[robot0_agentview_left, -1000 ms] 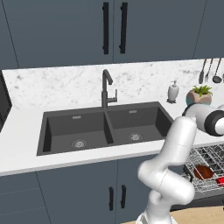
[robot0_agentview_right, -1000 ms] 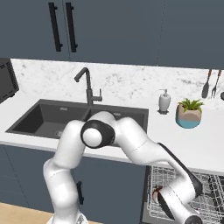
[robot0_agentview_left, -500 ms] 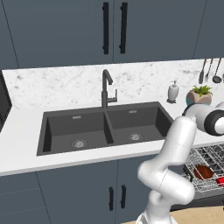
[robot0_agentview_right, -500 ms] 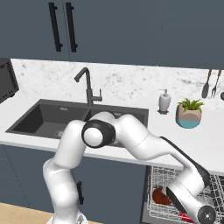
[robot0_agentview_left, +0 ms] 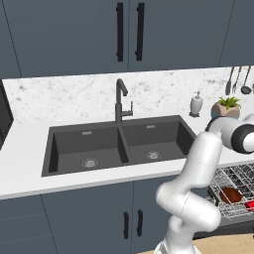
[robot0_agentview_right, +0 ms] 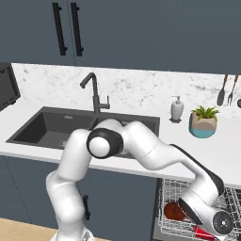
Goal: Pick up the cup and bowl from the counter, place them in the dishwasher, and close the dishwasher door.
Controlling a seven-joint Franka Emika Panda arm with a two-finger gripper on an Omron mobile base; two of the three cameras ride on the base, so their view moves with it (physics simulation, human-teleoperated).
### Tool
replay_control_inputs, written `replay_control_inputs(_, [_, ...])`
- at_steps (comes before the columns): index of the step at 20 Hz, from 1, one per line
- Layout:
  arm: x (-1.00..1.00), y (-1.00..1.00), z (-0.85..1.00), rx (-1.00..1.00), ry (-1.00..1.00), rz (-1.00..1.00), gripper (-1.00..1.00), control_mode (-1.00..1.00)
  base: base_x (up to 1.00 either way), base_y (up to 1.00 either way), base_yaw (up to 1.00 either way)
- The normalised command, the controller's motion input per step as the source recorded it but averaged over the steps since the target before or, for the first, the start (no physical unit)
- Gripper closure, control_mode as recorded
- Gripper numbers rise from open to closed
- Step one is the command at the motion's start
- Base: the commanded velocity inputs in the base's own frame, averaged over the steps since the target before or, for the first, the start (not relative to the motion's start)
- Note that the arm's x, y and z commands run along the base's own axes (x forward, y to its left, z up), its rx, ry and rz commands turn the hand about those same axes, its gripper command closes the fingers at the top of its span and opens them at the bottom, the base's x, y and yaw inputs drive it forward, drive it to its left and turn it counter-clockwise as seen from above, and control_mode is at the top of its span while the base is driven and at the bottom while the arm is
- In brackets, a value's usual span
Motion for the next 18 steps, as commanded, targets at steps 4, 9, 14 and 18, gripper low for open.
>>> replay_control_inputs(4, [0.1,-0.11,0.04,-0.11,0.42,-0.19,-1.0,-1.0,0.0,0.0,0.0])
replay_control_inputs(9, [-0.06,0.0,0.14,-0.04,0.34,-0.4,-1.0,-1.0,0.0,0.0,0.0])
replay_control_inputs(14, [-0.54,-0.28,0.0,0.23,0.03,-0.23,-1.0,-1.0,0.0,0.0,0.0])
replay_control_inputs(18, [-0.55,-0.58,0.21,0.31,-0.14,-0.18,-1.0,-1.0,0.0,0.0,0.0])
